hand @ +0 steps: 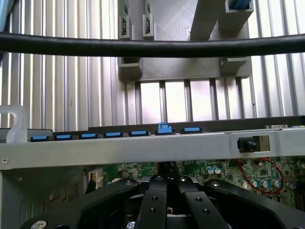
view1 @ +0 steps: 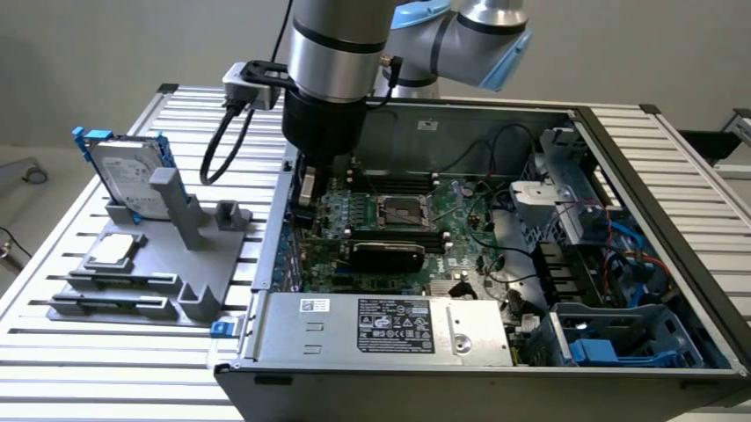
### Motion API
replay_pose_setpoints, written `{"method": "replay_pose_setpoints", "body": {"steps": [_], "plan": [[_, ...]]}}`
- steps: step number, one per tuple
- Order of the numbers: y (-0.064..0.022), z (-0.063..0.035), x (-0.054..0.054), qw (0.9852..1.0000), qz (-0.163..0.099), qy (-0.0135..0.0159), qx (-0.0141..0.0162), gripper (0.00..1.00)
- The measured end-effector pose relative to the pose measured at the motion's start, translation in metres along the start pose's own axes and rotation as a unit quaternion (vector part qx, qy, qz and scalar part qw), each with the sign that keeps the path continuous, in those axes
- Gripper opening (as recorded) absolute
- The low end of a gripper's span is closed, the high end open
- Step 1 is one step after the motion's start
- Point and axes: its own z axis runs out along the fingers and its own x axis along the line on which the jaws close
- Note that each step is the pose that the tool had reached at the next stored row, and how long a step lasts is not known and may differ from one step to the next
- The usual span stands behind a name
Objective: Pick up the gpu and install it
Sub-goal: 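Press down on the gpu until it lock into place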
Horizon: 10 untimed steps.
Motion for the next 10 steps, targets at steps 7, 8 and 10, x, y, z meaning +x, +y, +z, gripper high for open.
{"method": "replay_pose_setpoints", "body": {"steps": [7, 8, 10], "plan": [[0.0000, 0.0012, -0.0001, 1.0000, 0.002, -0.0003, -0.0002, 0.11], [0.0000, 0.0014, -0.0001, 1.0000, 0.003, -0.0004, -0.0002, 0.11], [0.0001, 0.0016, -0.0001, 1.0000, 0.003, -0.0005, -0.0003, 0.11]]}}
